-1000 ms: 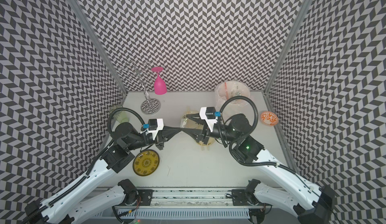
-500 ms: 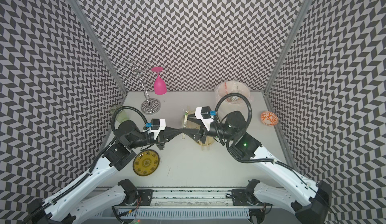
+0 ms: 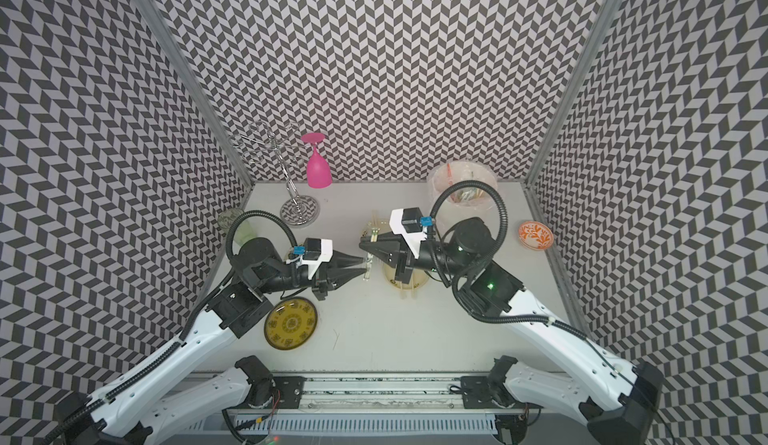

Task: Remove the packaging of disposable chopsticks
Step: Pick up the disposable chopsticks from the center of the board.

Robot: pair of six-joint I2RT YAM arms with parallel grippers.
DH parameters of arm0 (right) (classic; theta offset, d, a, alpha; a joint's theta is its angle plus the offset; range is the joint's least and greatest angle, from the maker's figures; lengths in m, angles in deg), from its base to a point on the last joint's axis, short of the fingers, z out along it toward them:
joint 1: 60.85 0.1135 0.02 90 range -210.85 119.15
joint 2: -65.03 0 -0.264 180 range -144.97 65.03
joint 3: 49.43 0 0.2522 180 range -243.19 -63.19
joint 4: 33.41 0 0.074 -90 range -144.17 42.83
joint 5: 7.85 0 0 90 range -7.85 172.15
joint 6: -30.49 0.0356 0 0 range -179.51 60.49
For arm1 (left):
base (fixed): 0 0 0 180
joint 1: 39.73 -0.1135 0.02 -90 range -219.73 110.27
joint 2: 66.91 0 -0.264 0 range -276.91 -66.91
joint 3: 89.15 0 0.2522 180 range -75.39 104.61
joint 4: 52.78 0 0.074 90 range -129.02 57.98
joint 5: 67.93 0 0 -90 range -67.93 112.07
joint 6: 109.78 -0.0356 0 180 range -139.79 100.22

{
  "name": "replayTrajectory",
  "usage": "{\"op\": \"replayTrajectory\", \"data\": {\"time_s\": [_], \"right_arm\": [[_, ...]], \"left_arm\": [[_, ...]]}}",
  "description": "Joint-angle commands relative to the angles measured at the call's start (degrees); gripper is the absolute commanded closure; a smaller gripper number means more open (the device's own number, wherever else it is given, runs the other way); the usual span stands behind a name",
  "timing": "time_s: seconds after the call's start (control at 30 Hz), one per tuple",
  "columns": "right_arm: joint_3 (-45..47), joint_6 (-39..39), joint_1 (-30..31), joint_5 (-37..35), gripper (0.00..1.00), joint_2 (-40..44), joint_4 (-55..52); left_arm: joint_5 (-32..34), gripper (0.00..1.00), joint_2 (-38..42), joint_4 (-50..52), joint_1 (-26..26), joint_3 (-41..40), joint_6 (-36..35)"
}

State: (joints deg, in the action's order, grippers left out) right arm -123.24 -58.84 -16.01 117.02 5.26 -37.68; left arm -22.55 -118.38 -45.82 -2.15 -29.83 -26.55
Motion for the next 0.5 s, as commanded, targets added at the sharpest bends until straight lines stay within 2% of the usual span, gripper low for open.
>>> {"op": "replayTrajectory", "data": {"time_s": [0.0, 0.1, 0.33, 0.47], "right_arm": [[-2.6, 1.4, 0.2, -4.5, 1.00, 2.7, 1.6], [-4.5, 1.6, 0.2, -3.7, 1.00, 2.7, 0.0], [-6.1, 2.7, 0.2, -2.4, 1.00, 2.2, -1.5], [-7.3, 2.8, 0.2, -0.1, 1.00, 0.8, -3.4]], "left_arm": [[-3.0, 0.16, -0.1, -1.5, -0.1, -0.3, -0.3], [-6.7, 0.19, -1.3, -2.3, -0.1, -1.1, -0.5], [-7.9, 0.48, -3.8, -3.2, 0.4, 0.1, -0.5], [-7.8, 0.58, -3.8, -5.1, 0.6, 0.7, 0.9]]}}
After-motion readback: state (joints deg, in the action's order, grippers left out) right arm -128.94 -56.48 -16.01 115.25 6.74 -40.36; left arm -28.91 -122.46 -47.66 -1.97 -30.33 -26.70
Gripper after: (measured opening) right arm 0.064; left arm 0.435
